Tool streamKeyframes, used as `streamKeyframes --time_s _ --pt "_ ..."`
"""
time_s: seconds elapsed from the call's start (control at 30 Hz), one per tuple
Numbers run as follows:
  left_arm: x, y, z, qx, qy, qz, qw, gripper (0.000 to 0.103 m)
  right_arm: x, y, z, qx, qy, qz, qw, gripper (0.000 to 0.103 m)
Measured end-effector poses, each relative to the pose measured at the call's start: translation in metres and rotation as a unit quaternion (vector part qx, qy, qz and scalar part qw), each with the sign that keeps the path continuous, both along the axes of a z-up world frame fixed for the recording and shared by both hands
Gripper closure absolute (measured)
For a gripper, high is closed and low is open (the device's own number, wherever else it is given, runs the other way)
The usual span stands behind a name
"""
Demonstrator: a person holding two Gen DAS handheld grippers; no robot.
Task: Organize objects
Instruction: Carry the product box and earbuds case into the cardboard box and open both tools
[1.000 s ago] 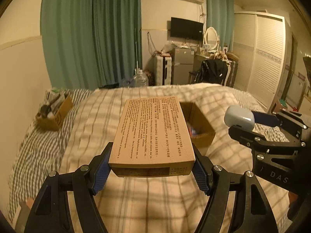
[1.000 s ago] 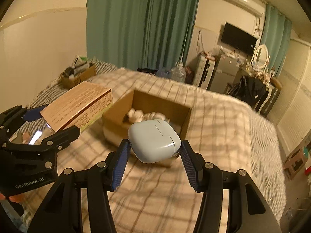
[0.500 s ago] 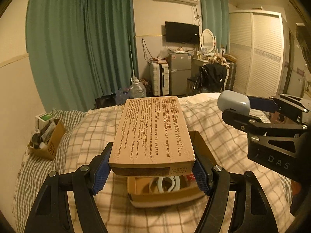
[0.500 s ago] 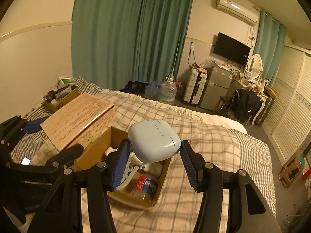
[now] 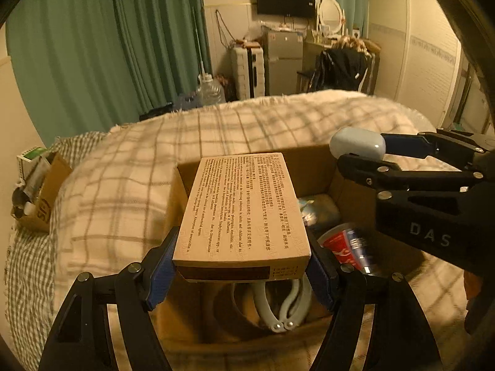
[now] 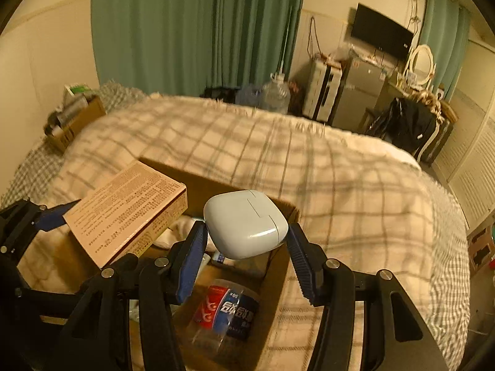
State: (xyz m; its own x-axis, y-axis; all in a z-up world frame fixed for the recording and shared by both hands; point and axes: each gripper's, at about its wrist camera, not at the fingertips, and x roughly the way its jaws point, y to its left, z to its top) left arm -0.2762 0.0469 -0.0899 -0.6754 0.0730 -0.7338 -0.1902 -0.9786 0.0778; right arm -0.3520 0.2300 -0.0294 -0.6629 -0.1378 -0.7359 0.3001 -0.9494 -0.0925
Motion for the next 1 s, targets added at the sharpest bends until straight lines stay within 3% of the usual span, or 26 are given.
streamKeyframes --time_s 0.2,0.37,0.47,0.6,0.63,0.83,1.0 --pt "-0.01 0.005 -0.024 -0.008 -0.017 -0.007 0.9998 0.028 -0.015 -0.001 -0.033 0.002 -0.02 -0.002 1.0 0.05" --pt "-0.009 0.008 -0.03 -0.007 -0.025 -0.006 0.9996 0.025 -0.012 0.002 -0.033 -0.014 -0.011 -0.012 1.0 0.05" --pt "-0.01 0.004 -0.029 -0.011 -0.03 -0.002 0.9995 0.023 -0.005 0.009 -0.023 -0.03 0.0 -0.022 0.999 0.036" --pt "0.001 0.002 -0.008 0.0 -0.015 -0.003 0.9999 0.017 0.011 0.02 -0.004 -0.034 0.015 -0.041 0.998 0.032" --pt "0.006 0.002 0.0 0.002 -0.006 -0.003 1.0 0.011 0.016 0.024 0.003 -0.034 0.02 -0.048 0.998 0.031" --pt "0.032 0.001 0.056 0.009 0.057 0.0 0.9983 0.0 0.054 0.039 0.056 -0.04 0.067 -0.069 0.995 0.018" --pt "0.063 -0.004 0.098 0.028 0.107 -0.001 0.9938 0.0 0.097 0.049 0.1 -0.047 0.106 -0.09 0.989 0.01"
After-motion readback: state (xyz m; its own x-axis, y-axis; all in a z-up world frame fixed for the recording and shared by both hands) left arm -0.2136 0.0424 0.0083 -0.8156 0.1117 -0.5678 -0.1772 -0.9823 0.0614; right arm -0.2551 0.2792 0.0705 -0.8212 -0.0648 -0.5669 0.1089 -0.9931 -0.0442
